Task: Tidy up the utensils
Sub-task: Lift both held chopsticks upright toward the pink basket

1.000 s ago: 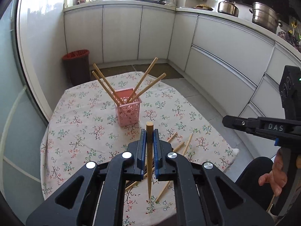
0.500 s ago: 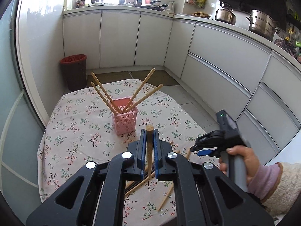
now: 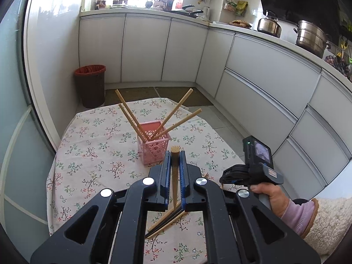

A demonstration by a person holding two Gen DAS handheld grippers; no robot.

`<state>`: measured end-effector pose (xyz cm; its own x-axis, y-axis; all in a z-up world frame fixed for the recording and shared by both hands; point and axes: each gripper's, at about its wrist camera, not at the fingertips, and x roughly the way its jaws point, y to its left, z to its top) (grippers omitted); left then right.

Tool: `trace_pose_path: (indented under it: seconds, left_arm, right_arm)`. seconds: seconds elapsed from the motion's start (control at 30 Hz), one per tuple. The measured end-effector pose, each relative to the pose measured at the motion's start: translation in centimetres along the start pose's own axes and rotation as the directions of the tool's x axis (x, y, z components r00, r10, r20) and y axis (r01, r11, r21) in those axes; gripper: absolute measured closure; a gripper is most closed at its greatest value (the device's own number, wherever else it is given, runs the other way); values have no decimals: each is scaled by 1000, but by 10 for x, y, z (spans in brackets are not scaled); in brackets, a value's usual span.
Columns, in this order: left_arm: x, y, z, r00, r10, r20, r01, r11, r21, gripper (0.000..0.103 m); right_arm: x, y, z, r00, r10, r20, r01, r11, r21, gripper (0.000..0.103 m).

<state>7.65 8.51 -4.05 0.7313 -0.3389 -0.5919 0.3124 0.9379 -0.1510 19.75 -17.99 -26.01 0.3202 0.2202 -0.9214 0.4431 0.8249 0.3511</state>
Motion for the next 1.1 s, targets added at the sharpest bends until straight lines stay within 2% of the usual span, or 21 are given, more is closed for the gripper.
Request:
trace_pose_path:
  seconds: [0.1,0.23,0.33,0.47,0.67,0.87,0.93,1.1]
  left_arm:
    - [-8,-2,6,1000,-3,18,4,1000,-9,97]
    - [-19,-7,14,999,-13,33,13,1000,-12,97]
    - [-26,-13,19,999,-8,42,8,1000,-1,97]
    - [-34,-21,25,999,0,51,0,1000,16,97]
    - [-43,-23,40,998,23,66,-24,999,21,97]
    - [-51,-23,64,994,45,99,-48,999,26,97]
    - [-52,-23,74,991,59,119,-63,997,33,97]
    - [-44,-17,100,984,72,164,-76,997,18,97]
  right_arm:
    - [-45,7,-13,992,91,89,-80,990,-117,95]
    - [-113,25,-38,961,183,209,-114,945,-308,95]
    - [-149,34,-50,936,245,251,-125,901,-416,95]
    - [-188,41,-64,905,319,280,-146,854,-498,95]
    - [-229,52,-72,872,398,284,-192,813,-550,95]
    - [-265,66,-58,830,466,305,-239,792,-562,95]
    - [-275,72,-50,813,486,322,-249,789,-562,95]
    - [-301,91,-32,751,545,373,-271,769,-579,95]
